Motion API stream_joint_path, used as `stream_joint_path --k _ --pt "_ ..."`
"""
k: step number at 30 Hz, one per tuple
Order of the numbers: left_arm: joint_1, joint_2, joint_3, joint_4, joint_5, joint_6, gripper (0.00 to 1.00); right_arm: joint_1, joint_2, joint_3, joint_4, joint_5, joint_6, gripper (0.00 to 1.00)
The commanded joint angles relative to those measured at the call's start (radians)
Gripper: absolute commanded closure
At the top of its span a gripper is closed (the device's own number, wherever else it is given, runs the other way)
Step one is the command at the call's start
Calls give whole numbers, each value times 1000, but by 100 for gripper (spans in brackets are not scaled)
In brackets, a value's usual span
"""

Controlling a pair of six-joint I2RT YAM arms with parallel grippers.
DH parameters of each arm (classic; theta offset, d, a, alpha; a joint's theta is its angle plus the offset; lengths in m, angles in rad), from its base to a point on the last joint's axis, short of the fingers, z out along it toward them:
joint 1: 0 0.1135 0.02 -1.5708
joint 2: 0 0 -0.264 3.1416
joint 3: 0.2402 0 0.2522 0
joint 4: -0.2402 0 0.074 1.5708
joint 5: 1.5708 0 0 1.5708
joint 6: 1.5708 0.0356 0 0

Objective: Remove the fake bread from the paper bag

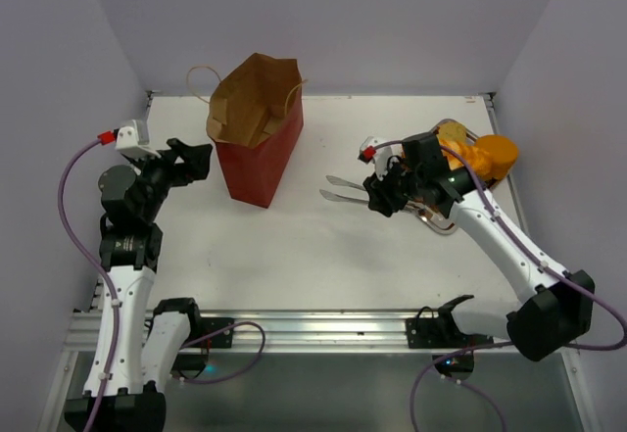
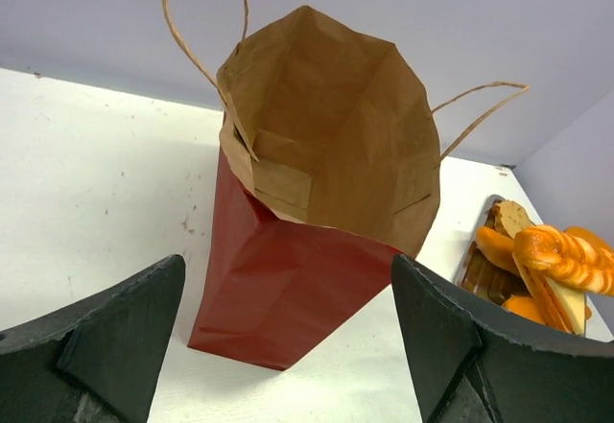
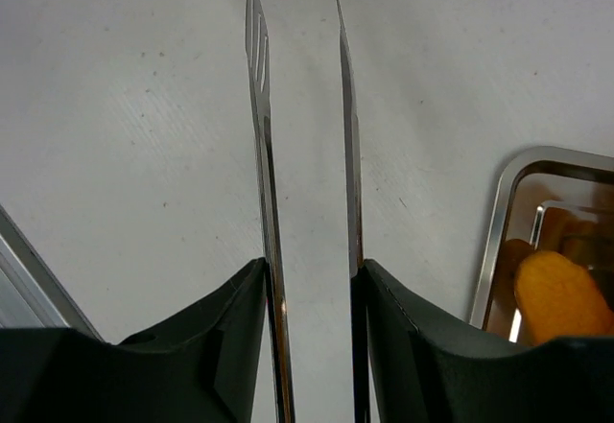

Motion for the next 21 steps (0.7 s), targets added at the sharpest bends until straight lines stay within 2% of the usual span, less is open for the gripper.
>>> stream_joint_path --k 1,4,8,15,21 --pt "7 -21 50 -61 -8 39 7 -1 11 -93 265 -80 87 53" --pt "7 -39 41 -84 30 51 5 -1 27 -198 440 -58 170 53" --pt "7 -93 -20 -102 79 42 4 0 94 -281 579 1 222 53" --pt "6 -167 -104 -127 130 29 1 0 223 -322 614 18 231 50" --pt "6 -190 -163 -110 209 10 0 0 238 -308 568 14 196 49"
